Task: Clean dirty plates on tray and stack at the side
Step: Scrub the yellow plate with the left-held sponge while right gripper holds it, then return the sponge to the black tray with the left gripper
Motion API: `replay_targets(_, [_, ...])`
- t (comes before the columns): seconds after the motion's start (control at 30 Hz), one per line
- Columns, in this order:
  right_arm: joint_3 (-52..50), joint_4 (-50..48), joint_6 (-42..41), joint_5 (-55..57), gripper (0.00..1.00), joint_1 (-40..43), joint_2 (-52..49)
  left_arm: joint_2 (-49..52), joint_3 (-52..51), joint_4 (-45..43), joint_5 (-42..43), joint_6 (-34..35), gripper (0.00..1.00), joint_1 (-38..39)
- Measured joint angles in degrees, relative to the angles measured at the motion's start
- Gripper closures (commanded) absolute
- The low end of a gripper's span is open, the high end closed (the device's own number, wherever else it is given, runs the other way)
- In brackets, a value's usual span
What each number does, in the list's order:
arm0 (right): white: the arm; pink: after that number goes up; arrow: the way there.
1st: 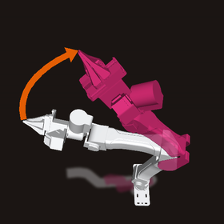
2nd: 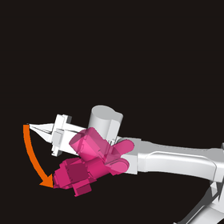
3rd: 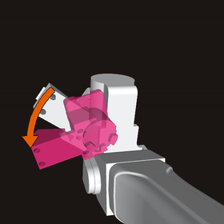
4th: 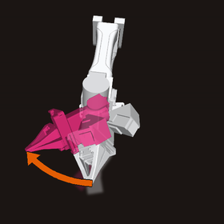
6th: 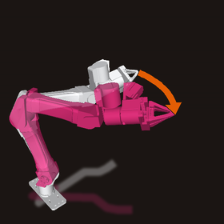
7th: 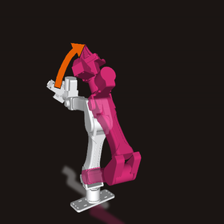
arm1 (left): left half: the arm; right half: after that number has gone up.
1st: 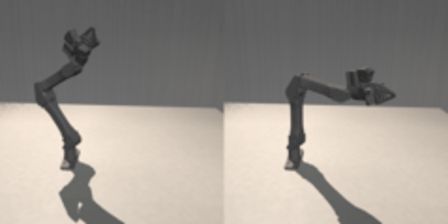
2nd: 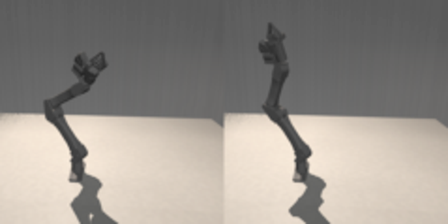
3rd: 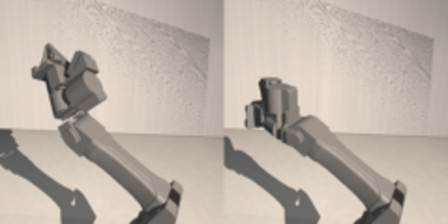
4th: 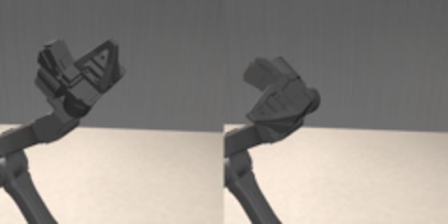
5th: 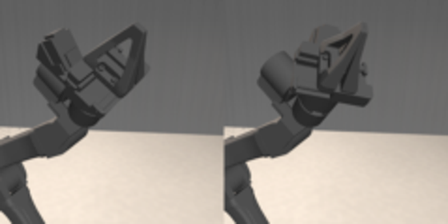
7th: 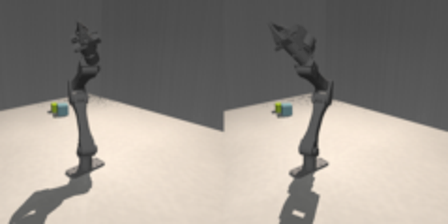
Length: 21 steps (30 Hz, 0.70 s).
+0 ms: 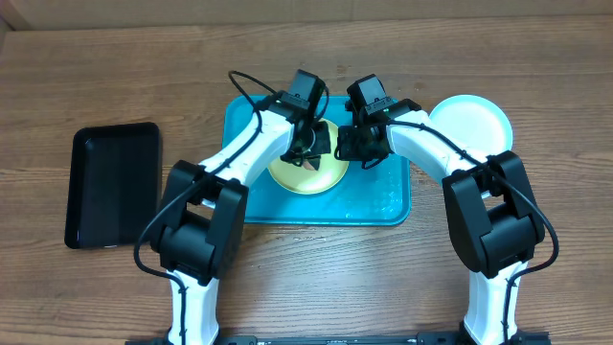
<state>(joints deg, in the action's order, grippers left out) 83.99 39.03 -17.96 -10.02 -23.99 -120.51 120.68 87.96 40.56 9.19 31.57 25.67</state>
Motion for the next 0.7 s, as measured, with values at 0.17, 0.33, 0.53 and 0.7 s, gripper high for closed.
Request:
replay_targets(0.17, [0.00,0.17,0.00,-0.02,0.96,0.00,0.00,0.00,-0.22,0.55,1.09,-0.24,0.96,0.52])
replay_targets(0.33, [0.00,0.87,0.13,-0.39,0.96,-0.02,0.00,0.00,-0.22,3.72,1.51,-4.94,0.96,0.52])
replay_targets(0.53, [-0.07,1.07,0.24,-2.03,0.96,-0.85,-0.02,-0.07,0.17,10.86,-6.88,-8.20,0.96,0.48])
replay_targets(0.7, [-0.07,1.05,1.01,-2.64,0.96,-1.27,-0.04,-0.17,0.48,20.24,-21.64,-7.37,0.96,-0.20])
